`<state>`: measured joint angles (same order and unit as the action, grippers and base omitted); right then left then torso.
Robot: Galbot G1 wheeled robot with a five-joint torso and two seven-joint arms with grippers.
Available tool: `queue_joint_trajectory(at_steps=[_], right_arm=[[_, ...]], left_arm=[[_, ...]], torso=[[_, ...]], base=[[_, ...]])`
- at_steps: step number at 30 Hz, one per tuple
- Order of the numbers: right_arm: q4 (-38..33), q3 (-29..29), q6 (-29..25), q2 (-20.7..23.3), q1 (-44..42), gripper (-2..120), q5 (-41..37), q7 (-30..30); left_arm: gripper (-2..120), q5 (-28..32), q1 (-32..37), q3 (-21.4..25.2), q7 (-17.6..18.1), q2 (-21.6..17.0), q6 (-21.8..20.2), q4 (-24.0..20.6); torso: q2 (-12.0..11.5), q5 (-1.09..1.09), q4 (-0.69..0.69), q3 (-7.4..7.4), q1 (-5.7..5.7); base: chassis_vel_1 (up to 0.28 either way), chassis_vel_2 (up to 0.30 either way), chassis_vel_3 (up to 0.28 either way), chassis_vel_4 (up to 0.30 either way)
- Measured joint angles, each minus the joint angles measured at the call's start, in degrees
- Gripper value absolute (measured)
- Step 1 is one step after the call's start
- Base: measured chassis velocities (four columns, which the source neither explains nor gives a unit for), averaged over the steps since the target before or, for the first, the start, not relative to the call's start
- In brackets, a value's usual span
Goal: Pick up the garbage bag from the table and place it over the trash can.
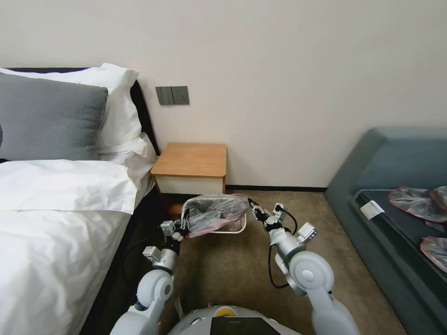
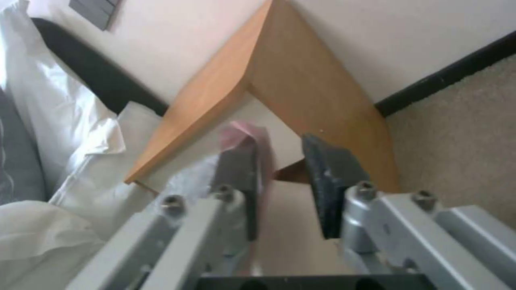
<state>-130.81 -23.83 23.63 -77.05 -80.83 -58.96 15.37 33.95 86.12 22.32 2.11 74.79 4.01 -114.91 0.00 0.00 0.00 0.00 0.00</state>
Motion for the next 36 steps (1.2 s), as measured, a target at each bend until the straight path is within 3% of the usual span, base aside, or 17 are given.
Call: queue_joint_trajectory(at_steps=[11, 13, 18, 21, 25, 36], right_arm=[[-3.65, -1.10, 0.81, -1.00, -2.04, 69, -2.34, 0.75], [-4.39, -0.84, 0.97, -1.01, -2.19, 72, -2.96, 1.07], [-8.36, 0.59, 1.53, -1.32, -2.81, 90, -8.63, 5.58], [-11.21, 1.43, 2.26, -1.40, -2.87, 99, -17.10, 11.07], [-12.51, 1.83, 2.76, -1.25, -3.02, 100, -22.22, 14.20], [-12.68, 2.26, 3.20, 0.01, -2.68, 100, -27.95, 15.80]], left_arm=[[8, 0.06, 0.23, 1.24, 0.39, 0.24, -0.02, -0.34], [8, 0.01, 0.42, 1.52, 0.48, 0.36, -0.02, -0.37], [8, -0.54, 0.59, 2.14, 0.98, 0.56, 0.01, -0.65], [8, -1.45, 0.56, 2.15, 1.30, 0.64, 0.10, -1.01], [8, -2.30, 0.61, 2.19, 1.79, 0.82, 0.16, -1.25], [8, -2.95, 0.20, 2.31, 2.68, 1.02, 0.18, -1.60]], torso=[[0.00, 0.00, 0.00, 0.00, 0.00], [0.00, 0.00, 0.00, 0.00, 0.00], [0.00, 0.00, 0.00, 0.00, 0.00], [0.00, 0.00, 0.00, 0.00, 0.00], [0.00, 0.00, 0.00, 0.00, 0.00], [0.00, 0.00, 0.00, 0.00, 0.00]], base=[[0.000, 0.000, 0.000, 0.000], [0.000, 0.000, 0.000, 0.000], [0.000, 0.000, 0.000, 0.000], [0.000, 0.000, 0.000, 0.000], [0.000, 0.000, 0.000, 0.000], [0.000, 0.000, 0.000, 0.000]])
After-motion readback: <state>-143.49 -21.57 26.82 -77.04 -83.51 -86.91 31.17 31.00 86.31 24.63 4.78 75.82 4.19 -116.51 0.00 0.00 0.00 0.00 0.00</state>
